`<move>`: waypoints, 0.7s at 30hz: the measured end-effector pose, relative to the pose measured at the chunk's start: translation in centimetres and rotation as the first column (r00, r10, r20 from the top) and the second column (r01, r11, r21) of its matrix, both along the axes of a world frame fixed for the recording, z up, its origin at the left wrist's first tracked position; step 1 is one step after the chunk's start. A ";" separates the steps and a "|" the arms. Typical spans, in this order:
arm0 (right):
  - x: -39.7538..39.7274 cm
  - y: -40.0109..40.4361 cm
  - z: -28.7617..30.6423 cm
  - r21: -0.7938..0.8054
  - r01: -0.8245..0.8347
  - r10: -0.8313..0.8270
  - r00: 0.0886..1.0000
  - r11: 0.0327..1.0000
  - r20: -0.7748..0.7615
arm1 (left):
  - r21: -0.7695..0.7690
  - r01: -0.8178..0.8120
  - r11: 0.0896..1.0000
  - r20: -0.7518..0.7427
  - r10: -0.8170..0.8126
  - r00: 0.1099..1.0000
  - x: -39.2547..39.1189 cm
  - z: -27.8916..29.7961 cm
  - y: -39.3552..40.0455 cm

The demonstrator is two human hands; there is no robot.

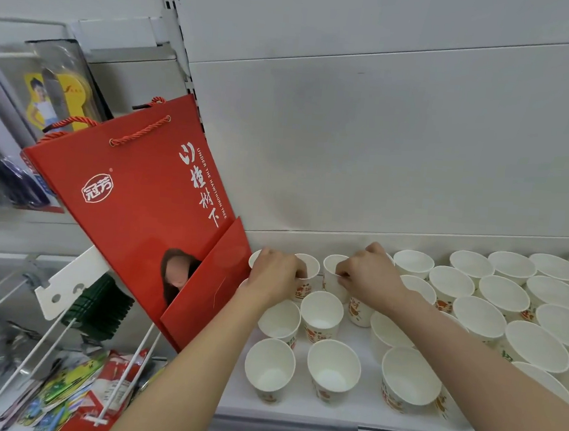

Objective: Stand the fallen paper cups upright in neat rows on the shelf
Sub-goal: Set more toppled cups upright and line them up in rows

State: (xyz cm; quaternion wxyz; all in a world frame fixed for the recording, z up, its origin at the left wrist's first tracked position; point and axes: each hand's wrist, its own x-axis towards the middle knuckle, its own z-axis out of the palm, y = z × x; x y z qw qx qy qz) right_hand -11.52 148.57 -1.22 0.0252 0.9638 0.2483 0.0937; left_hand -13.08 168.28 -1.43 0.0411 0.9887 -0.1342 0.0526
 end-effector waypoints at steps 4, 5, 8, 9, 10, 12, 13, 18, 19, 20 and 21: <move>0.3 -0.3 -0.4 0.162 0.024 -0.016 0.999 0.986 -0.051 | 0.027 0.015 1.000 -0.001 -0.015 1.000 0.5 -0.6 0.6; 0.3 -0.4 -0.3 0.190 0.029 -0.014 0.997 0.981 -0.077 | 0.016 0.019 1.000 -0.002 -0.019 1.000 0.5 -0.5 0.7; 0.3 -0.9 0.1 0.265 0.040 0.006 0.986 0.963 -0.169 | -0.066 0.022 0.998 0.008 -0.021 1.000 -0.1 0.1 1.3; 0.3 -0.9 0.3 0.304 0.054 0.009 0.979 0.951 -0.202 | -0.111 -0.001 0.994 0.012 0.003 1.000 -0.3 0.3 1.7; 0.3 -0.8 0.5 0.344 0.067 0.013 0.975 0.936 -0.224 | -0.147 -0.038 0.988 0.016 0.041 0.999 -0.4 0.5 2.1; 0.4 -0.2 0.7 0.371 0.062 0.018 0.978 0.926 -0.207 | -0.142 -0.122 0.982 0.025 0.127 0.992 -0.3 1.0 2.8; 0.6 0.2 0.6 0.343 0.056 0.007 0.984 0.938 -0.181 | -0.105 -0.159 0.982 0.017 0.162 0.987 -0.3 1.1 3.0; 1.1 1.1 -0.3 0.253 0.088 -0.057 0.990 0.964 -0.127 | 0.042 -0.218 0.975 -0.090 0.221 0.971 0.2 1.6 2.6; 1.1 0.9 -0.3 0.290 0.095 -0.056 0.989 0.952 -0.137 | 0.054 -0.226 0.973 -0.098 0.230 0.968 0.3 1.6 2.5; 1.2 0.7 -0.4 0.332 0.101 -0.050 0.986 0.938 -0.159 | 0.053 -0.240 0.969 -0.099 0.244 0.965 0.4 1.6 2.5; 1.1 0.6 -0.3 0.365 0.108 -0.039 0.981 0.925 -0.191 | 0.056 -0.254 0.966 -0.097 0.258 0.961 0.5 1.4 2.5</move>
